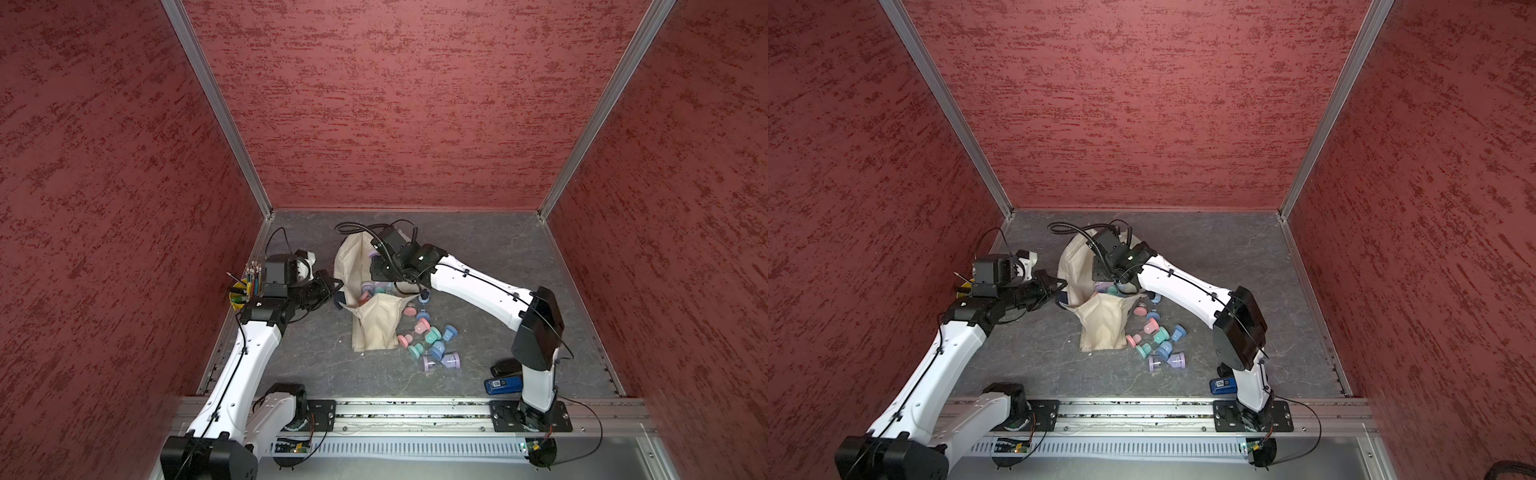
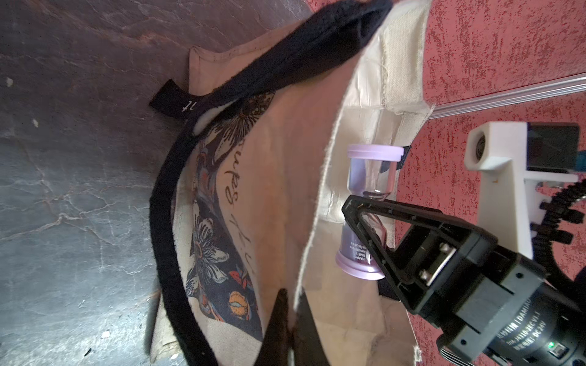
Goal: Put the hourglass into the canvas bag
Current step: Place the hourglass in the canvas bag.
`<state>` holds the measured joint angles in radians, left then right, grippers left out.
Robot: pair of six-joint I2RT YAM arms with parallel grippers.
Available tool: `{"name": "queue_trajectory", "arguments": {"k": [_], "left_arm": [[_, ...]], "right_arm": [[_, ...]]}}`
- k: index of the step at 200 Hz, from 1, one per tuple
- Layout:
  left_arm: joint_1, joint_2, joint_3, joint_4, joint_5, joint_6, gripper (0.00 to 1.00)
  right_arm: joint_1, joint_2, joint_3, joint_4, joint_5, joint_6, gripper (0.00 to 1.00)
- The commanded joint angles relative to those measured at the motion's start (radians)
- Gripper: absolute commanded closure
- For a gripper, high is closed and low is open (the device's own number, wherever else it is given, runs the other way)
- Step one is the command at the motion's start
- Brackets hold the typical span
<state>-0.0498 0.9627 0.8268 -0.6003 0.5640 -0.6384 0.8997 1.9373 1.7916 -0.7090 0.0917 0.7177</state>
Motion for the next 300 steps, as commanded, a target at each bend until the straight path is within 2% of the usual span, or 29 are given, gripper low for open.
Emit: {"name": "queue_trajectory", "arguments": {"k": [1,26,58,144,261,276,291,300], "left_arm": [[0.001,0.000,0.038,-0.014,-0.013,0.015,1.00],[0.008,0.014,0.066,-0.010,-0.019,0.013,1.00],[0.006,0.028,0.091,-0.003,-0.009,0.008,1.00],[0.004,0.009,0.057,-0.010,0.000,0.015,1.00],[0.001,0.004,0.017,0.011,0.009,0.008,1.00],[0.000,0.003,0.015,0.013,0.007,0.008,1.00],[-0.001,0.005,0.014,0.014,0.007,0.008,1.00],[-0.001,0.005,0.013,0.014,0.007,0.007,1.00]], "right_arm": [[0.006,-0.030,-0.028,0.019,-0.027,0.008,1.00],[0.010,-0.082,-0.095,0.051,-0.040,0.021,1.00],[0.011,-0.098,-0.104,0.038,-0.037,0.025,1.00],[0.010,0.040,0.015,0.022,-0.047,0.019,1.00],[0.011,0.105,-0.041,0.078,-0.090,0.042,1.00],[0.011,0.110,-0.039,0.079,-0.091,0.041,0.88],[0.011,0.112,-0.039,0.078,-0.090,0.037,0.67],[0.012,0.111,-0.035,0.074,-0.086,0.037,0.62]]}}
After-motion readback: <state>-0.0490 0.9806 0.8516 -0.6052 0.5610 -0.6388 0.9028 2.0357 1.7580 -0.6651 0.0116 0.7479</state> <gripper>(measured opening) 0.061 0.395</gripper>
